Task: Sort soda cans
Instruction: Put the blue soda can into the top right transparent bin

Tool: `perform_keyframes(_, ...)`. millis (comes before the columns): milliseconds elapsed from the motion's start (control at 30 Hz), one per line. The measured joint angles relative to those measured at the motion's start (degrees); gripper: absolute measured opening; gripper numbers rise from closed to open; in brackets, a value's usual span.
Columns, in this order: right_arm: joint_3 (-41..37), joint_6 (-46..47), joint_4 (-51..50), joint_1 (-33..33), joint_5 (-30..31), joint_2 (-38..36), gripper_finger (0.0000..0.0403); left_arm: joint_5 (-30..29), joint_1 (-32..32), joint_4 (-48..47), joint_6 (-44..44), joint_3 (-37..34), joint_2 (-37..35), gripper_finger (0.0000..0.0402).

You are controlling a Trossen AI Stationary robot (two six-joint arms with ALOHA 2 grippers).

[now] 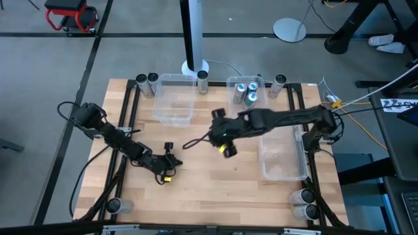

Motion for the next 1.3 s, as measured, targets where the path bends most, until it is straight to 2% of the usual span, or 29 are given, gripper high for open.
perform_keyframes(100, 4.81, -0.50, -8.16, -0.72, 5.63, -2.75, 0.0228, -0.19, -0.57, -0.02, -0.15, -0.02, 0.00, 0.0008)
perform_keyframes(200, 5.99, -0.52, -14.11, -2.97, 8.85, -5.79, 0.0228, -0.17, -0.70, -0.02, -0.17, -0.04, -0.02, 0.0008)
perform_keyframes(367, 5.82, -2.27, -17.28, -8.64, 11.06, -8.26, 0.0228, -0.08, -0.70, 0.00, -0.17, -0.04, -0.02, 0.0008)
perform_keyframes(500, 5.10, -6.86, -16.57, -14.10, 7.96, -8.39, 0.0228, 0.06, -0.70, 0.01, -0.19, -0.04, -0.02, 0.0008)
perform_keyframes(700, -0.69, -10.96, -13.55, -21.28, 2.07, -8.63, 0.0228, 0.18, -0.93, -0.33, -1.27, -0.02, -0.02, 0.0008)
perform_keyframes(933, -11.06, -14.73, -0.92, -27.45, -4.62, -11.72, 0.0228, 0.14, -2.02, -0.31, -1.31, -0.02, -0.02, 0.0008)
perform_keyframes(1100, -18.19, -15.71, 2.86, -30.48, -7.36, -12.68, 0.0228, 0.20, -2.02, -0.33, -1.59, -0.02, -0.02, 0.0008)
perform_keyframes(1300, -25.07, -17.22, 12.64, -33.51, -12.24, -12.77, 0.0228, 0.18, -2.02, -0.25, -1.29, -0.02, -0.02, 0.0008)
